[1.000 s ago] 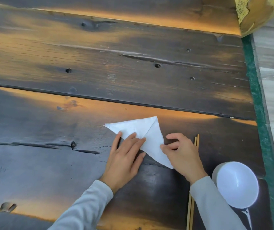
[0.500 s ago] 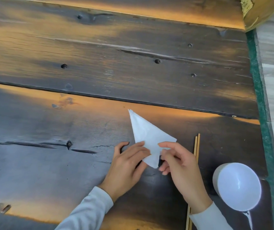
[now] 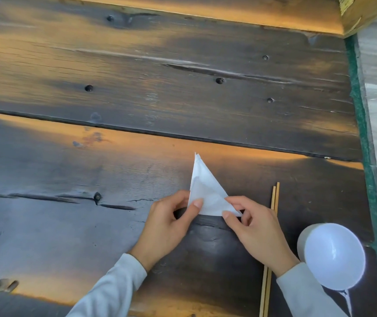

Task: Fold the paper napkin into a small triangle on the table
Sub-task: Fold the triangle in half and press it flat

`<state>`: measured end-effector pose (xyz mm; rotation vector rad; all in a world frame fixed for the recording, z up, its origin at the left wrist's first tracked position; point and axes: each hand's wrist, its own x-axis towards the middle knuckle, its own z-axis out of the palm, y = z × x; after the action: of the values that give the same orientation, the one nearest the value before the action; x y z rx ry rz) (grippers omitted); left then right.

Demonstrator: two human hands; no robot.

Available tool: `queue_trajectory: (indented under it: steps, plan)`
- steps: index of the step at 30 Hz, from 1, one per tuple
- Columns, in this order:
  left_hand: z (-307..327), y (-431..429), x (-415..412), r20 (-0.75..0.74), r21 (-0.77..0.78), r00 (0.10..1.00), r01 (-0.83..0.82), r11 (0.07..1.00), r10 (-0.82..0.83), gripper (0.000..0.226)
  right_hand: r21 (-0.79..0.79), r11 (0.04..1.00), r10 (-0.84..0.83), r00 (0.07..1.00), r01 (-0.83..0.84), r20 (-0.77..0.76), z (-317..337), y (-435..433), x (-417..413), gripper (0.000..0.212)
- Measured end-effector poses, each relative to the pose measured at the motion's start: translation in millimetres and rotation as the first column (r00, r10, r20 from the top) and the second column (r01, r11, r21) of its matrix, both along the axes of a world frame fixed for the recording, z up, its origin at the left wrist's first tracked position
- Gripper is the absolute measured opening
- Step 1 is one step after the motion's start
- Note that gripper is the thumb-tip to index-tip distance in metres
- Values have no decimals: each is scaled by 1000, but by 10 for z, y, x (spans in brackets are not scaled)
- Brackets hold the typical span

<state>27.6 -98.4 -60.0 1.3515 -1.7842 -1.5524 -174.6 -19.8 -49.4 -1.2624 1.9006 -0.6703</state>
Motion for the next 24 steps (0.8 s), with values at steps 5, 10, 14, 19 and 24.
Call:
queue_trajectory:
  steps: [5, 10, 14, 19, 24]
  plan:
    - [1, -129, -105, -74, 92, 983, -163, 982, 170, 18, 20, 1000, -4, 1000, 4, 0, -24, -34, -7, 34]
    - [-85, -248, -179, 21, 96, 982, -190, 977, 189, 12, 0, 999, -52, 999, 52, -9, -46, 19, -29, 28]
    - [-139, -294, -210, 101, 67, 975, -205, 976, 198, 14, -11, 994, -109, 994, 109, -26, -80, 93, -71, 24]
    - [-169, -330, -266, 121, 50, 963, -250, 967, 242, 12, 1, 992, -126, 992, 126, -22, -85, 120, -109, 23]
    - [-160, -400, -326, 104, 73, 953, -292, 954, 284, 14, -7, 991, -135, 990, 135, 30, -86, 102, -121, 27]
